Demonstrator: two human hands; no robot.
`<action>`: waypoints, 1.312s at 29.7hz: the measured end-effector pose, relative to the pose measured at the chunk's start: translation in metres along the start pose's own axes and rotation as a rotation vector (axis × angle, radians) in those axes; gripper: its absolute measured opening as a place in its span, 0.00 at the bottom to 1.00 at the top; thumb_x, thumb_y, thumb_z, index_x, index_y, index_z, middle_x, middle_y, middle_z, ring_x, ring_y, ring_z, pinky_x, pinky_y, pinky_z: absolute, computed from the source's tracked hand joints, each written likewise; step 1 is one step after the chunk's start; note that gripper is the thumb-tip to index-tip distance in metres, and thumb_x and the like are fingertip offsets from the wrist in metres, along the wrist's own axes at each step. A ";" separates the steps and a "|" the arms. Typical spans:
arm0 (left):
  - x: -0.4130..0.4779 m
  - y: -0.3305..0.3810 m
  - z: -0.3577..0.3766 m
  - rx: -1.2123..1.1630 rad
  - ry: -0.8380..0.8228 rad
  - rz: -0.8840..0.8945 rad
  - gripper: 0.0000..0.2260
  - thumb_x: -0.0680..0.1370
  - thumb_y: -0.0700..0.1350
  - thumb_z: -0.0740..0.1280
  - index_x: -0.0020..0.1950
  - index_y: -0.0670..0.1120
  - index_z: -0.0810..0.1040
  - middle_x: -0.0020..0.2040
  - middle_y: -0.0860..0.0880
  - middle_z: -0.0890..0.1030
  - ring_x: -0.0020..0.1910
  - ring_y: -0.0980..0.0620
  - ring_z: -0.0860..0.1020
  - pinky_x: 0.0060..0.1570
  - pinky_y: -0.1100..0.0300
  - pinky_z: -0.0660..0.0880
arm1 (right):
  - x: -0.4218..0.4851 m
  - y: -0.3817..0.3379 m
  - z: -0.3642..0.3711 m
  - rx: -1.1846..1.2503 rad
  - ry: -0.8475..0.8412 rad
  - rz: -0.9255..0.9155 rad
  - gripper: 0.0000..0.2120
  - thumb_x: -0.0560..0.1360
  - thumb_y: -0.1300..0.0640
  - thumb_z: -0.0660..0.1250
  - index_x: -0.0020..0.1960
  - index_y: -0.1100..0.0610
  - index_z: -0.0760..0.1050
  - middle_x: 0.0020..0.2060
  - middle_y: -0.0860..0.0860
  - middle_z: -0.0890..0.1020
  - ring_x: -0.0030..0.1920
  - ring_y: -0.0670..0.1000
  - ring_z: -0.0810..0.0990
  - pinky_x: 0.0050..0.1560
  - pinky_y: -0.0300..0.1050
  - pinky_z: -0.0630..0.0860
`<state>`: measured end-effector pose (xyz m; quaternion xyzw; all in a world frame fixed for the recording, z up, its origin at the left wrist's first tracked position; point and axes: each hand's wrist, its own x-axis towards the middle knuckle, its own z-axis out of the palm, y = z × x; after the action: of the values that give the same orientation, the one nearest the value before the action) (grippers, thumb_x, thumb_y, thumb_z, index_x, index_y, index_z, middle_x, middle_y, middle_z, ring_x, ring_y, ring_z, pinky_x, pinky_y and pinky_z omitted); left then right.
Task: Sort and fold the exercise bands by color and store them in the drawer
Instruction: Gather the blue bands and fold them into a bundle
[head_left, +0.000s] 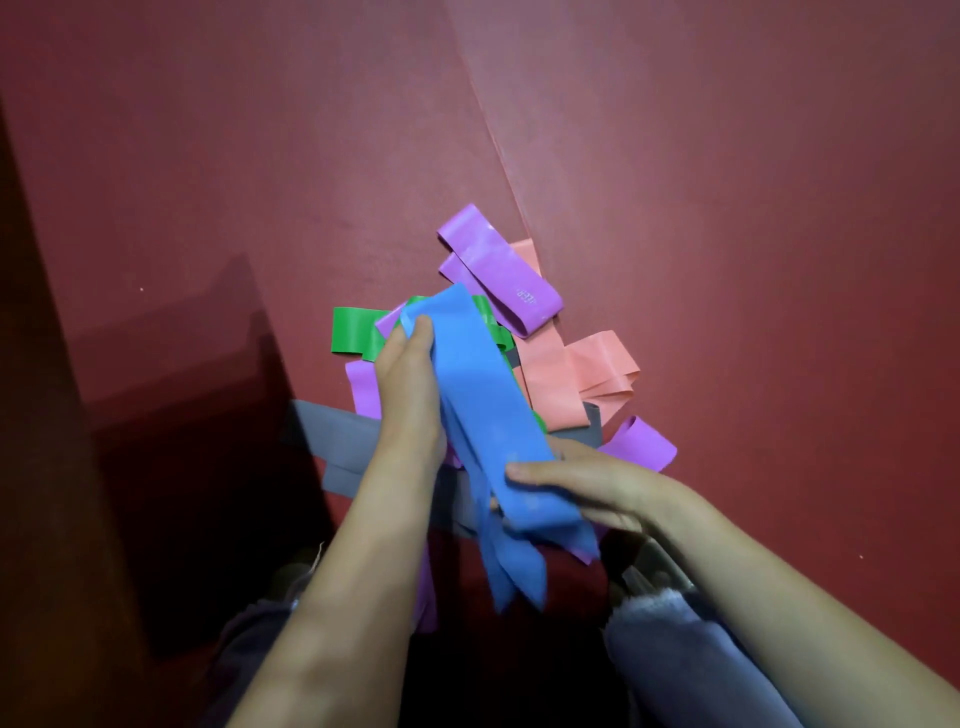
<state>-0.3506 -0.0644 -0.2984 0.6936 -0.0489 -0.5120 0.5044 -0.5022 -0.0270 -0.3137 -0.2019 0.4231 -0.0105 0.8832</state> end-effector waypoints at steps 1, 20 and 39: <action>-0.001 0.001 0.001 0.016 0.002 0.016 0.13 0.79 0.38 0.58 0.35 0.48 0.70 0.22 0.58 0.75 0.23 0.62 0.72 0.26 0.71 0.69 | 0.005 0.006 -0.007 -0.100 0.122 -0.059 0.06 0.74 0.64 0.64 0.49 0.56 0.76 0.41 0.51 0.83 0.38 0.45 0.81 0.44 0.39 0.79; 0.001 0.002 0.010 0.036 0.043 0.055 0.12 0.80 0.41 0.56 0.37 0.49 0.69 0.33 0.52 0.69 0.31 0.57 0.67 0.31 0.65 0.66 | 0.011 0.003 -0.015 -1.002 0.484 -0.048 0.13 0.72 0.62 0.64 0.31 0.54 0.65 0.33 0.55 0.76 0.36 0.50 0.73 0.38 0.43 0.66; -0.018 -0.003 0.039 0.171 -0.340 0.056 0.05 0.76 0.46 0.62 0.51 0.49 0.72 0.52 0.43 0.78 0.51 0.47 0.77 0.56 0.51 0.73 | -0.003 -0.104 -0.011 -0.516 0.579 -0.612 0.08 0.70 0.71 0.66 0.46 0.62 0.78 0.27 0.41 0.80 0.26 0.35 0.73 0.33 0.27 0.70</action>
<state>-0.3899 -0.0781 -0.2873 0.6357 -0.1959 -0.6015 0.4423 -0.4970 -0.1257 -0.2797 -0.5180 0.5611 -0.2201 0.6070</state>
